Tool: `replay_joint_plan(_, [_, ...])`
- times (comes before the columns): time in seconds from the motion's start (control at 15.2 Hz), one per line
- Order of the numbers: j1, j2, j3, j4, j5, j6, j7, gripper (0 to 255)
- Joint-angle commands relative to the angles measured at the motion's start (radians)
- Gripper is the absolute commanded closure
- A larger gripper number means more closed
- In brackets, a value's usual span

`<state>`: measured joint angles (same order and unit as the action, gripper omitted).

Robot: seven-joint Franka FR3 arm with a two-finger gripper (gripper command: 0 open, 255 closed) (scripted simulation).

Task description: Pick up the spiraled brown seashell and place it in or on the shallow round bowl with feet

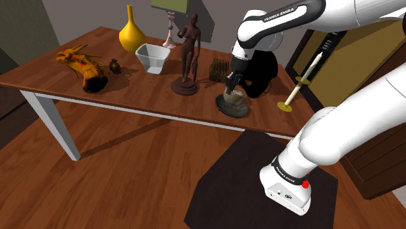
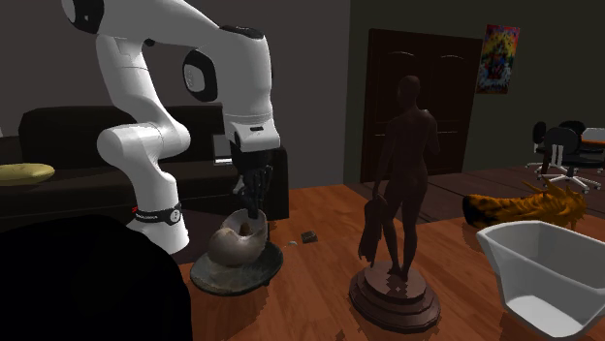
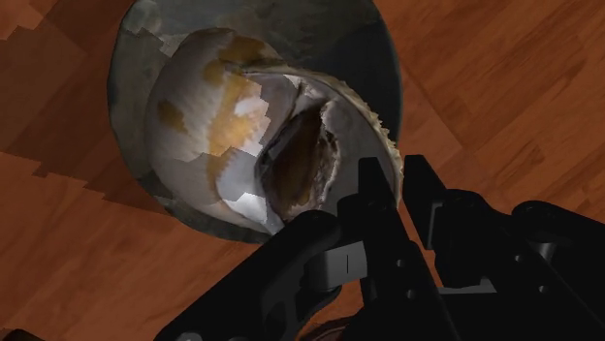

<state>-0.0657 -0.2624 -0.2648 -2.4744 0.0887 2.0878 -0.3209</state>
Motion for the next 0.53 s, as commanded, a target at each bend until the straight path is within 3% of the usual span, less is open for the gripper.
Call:
replay_joint_plan(0.0, [0.0, 0.004, 0.0, -0.003, 0.001, 0.008, -0.002, 255])
replay_joint_plan(0.33, [0.0, 0.004, 0.0, -0.003, 0.001, 0.008, -0.002, 255])
replay_joint_plan(0.4, [0.0, 0.004, 0.0, -0.003, 0.001, 0.008, -0.002, 0])
replay_joint_plan(0.46, [0.0, 0.004, -0.001, -0.003, 0.001, 0.008, -0.002, 0])
